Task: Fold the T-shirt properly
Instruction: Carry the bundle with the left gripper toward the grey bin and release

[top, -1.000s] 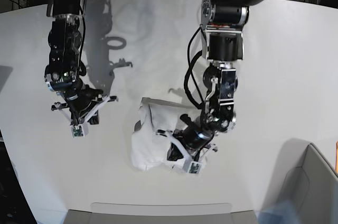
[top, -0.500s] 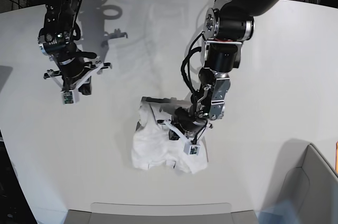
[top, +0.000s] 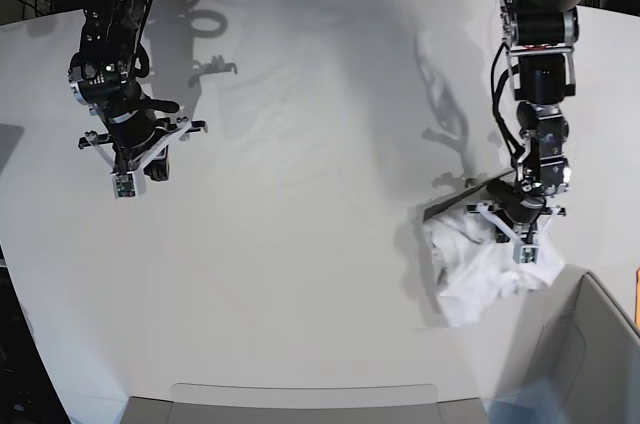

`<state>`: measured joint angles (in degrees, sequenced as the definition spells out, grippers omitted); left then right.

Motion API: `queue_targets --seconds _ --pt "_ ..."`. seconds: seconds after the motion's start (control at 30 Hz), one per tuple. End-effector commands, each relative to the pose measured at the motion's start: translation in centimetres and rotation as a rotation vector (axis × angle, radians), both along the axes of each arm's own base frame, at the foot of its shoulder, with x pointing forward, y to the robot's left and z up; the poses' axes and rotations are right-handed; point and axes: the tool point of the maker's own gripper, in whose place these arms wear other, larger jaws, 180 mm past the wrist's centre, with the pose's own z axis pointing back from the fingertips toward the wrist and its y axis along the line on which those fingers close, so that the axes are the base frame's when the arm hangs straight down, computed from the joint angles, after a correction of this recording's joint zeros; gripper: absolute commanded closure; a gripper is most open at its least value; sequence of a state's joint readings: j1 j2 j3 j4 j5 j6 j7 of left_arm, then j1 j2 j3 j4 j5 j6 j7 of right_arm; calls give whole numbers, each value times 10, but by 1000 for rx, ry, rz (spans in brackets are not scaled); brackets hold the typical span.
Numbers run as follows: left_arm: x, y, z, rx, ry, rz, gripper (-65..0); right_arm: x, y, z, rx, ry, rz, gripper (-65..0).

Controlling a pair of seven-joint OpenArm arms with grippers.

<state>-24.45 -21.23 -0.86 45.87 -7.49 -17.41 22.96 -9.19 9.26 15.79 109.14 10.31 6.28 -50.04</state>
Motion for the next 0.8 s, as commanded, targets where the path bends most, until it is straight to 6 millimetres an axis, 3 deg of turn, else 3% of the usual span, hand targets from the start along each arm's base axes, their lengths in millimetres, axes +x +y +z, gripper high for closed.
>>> queue_targets --seconds 0.0,0.07,0.17,0.27,0.37,0.57,0.7,0.77 --pt "2 8 13 42 8 -7 0 9 -1 16 -9 -58 7 0" --pt "6 12 42 77 -36 -14 0 9 -1 16 -9 -58 7 0" --pt "8 20 109 119 -172 8 0 9 -2 16 -12 -58 8 0" --pt "7 7 171 148 -311 0 0 8 -3 15 -12 -55 5 0" --pt "0 -9 215 170 -414 -17 0 7 -2 13 -11 -50 8 0" --pt "-25 -40 249 175 -532 -52 -18 7 -3 13 -13 -49 8 0" --pt "-42 -61 266 159 -592 -73 -245 8 -11 14 -42 -46 13 0" --pt "-47 -69 268 136 -587 -84 -282 8 -12 14 -48 -46 15 0"
